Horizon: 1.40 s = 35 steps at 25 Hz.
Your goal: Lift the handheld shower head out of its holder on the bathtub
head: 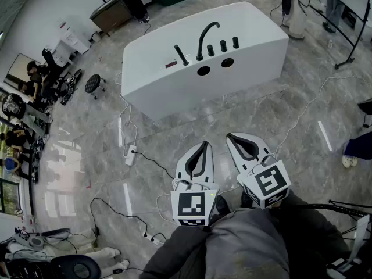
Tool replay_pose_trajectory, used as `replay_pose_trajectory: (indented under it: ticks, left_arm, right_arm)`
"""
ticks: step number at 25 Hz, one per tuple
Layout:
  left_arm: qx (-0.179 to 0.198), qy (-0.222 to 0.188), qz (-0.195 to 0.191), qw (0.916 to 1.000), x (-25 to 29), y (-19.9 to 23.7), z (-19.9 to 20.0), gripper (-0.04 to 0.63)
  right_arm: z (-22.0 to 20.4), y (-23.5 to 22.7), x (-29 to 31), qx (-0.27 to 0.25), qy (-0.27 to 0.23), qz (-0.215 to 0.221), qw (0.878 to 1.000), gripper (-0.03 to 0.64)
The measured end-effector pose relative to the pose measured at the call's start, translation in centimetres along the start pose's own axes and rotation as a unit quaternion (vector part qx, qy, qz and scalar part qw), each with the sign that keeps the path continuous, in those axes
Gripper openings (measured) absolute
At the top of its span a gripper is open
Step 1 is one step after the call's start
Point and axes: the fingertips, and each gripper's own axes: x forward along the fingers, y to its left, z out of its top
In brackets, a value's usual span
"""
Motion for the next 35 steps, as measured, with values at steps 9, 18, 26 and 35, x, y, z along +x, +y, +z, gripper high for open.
replay_pose_trajectory:
  ticks: [9,18,26,35]
  left_arm:
    - [-0.007,0.012,0.012,0.9998,1.8,-2.7,0.4,0.003]
    - [-0.021,0.03,0.025,0.999,3.4,-1.3,-1.4,0.003]
    - [-0.039,0.019,0.021,0.9988,8.7,4.4,-3.0,0.003]
    - [-0.048,0.013,0.006,0.9987,16.3,13.1,-2.7,0.003]
  right_arm:
    - [0.2,-3.2,-1.5,0.006,-0.001,0.014,1.0,0.003]
    - [-1.3,-3.9,0.7,0.022,0.015,0.033,0.999,0.003]
    - [-1.9,-6.3,8.1,0.018,0.029,0.024,0.999,0.003]
    - [-0.6,-8.8,18.7,0.015,0.04,0.016,0.999,0.003]
